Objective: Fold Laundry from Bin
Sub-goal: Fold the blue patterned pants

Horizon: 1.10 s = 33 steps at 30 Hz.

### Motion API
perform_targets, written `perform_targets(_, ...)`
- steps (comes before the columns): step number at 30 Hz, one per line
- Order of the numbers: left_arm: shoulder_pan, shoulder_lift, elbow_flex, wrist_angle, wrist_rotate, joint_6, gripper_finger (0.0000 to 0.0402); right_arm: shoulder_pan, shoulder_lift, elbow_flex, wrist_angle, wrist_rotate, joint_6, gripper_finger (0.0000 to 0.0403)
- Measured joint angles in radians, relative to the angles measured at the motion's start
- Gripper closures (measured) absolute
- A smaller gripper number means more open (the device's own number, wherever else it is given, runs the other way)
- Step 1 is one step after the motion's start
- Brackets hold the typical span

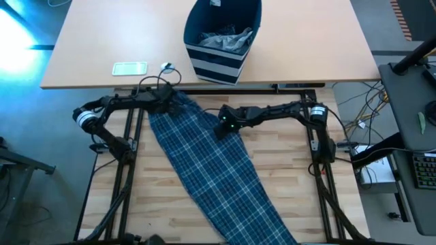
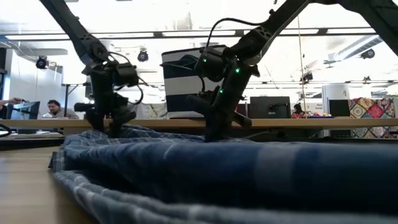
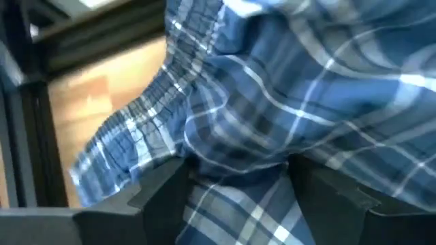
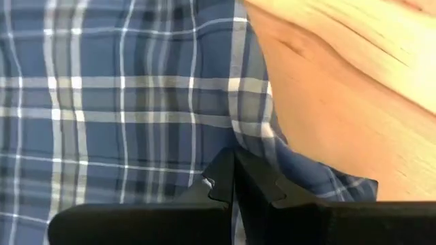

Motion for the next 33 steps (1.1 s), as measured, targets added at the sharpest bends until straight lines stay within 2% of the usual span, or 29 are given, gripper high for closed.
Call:
perform_targets(4,0.008,-0.002,0.135,-0.173,-0.025,0.039,0.0138,0.001,-0.018,0.019,-0.013,-0.001,-0.012,0.0394)
perform_targets(7,0.011,-0.004,0.255,-0.280,0.000,0.049,0.0118,0.010,-0.057,0.030,-0.014,-0.001,-0.024,0.0394)
perform_targets(11,0.011,-0.005,0.287,-0.201,0.188,0.039,0.0104,0.038,-0.125,0.030,-0.057,-0.001,-0.034,0.0394)
perform_targets(13,0.009,0.010,0.253,-0.095,0.214,0.020,0.0103,0.058,-0.159,0.030,-0.102,0.004,-0.033,0.0394)
perform_targets(15,0.013,0.034,0.210,0.001,0.178,0.014,0.0105,0.089,-0.193,0.030,-0.135,0.027,-0.015,0.0394)
perform_targets(17,0.013,0.076,0.186,0.083,0.077,0.001,0.0109,0.124,-0.220,0.030,-0.140,0.028,-0.008,0.0394)
perform_targets(19,0.014,0.132,0.180,0.129,0.029,-0.008,0.0112,0.158,-0.230,0.030,-0.133,0.026,-0.008,0.0394)
perform_targets(26,0.047,0.312,0.264,0.137,0.028,-0.121,0.0115,0.204,-0.233,0.028,-0.138,0.026,0.021,0.0394)
perform_targets(33,0.101,0.312,0.360,0.024,0.064,-0.152,0.0115,0.202,-0.233,0.028,-0.144,0.028,0.015,0.0394)
